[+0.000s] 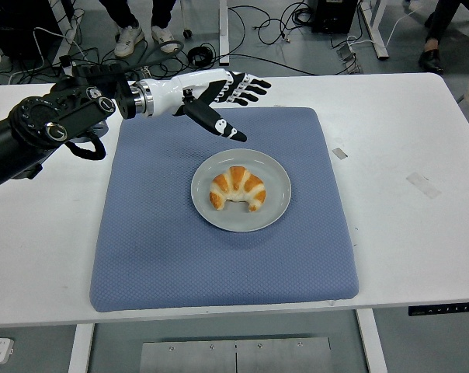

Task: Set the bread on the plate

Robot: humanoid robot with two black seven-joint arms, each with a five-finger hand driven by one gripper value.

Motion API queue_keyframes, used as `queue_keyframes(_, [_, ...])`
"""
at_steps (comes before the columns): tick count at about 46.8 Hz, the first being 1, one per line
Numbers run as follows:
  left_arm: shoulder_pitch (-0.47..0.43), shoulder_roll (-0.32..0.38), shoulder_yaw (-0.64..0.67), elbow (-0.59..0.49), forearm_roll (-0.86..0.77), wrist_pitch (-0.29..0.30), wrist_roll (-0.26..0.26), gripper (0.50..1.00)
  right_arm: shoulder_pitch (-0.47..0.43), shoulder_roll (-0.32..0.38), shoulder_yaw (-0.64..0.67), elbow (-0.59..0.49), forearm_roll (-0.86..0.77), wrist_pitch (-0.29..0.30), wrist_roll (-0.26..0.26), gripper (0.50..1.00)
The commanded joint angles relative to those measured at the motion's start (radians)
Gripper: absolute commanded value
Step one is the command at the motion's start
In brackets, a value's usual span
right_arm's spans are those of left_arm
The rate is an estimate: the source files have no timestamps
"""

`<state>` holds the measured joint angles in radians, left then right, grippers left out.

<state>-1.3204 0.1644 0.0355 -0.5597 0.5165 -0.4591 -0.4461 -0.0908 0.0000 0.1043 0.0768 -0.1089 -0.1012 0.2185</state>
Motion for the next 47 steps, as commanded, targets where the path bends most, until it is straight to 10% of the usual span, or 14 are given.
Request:
queue_keyframes(1, [0.000,0.012,-0.006,0.000,-0.052,0.000,0.000,0.949,0.000,0.000,0.000,0.000,0.000,0.000,-0.001,1.000])
queue_keyframes(47, [0.085,0.070,-0.217,0.107,-0.234,0.013,0.000,0.957,0.002,0.000,0.000,0.001,0.000,0.000,-0.001,1.000])
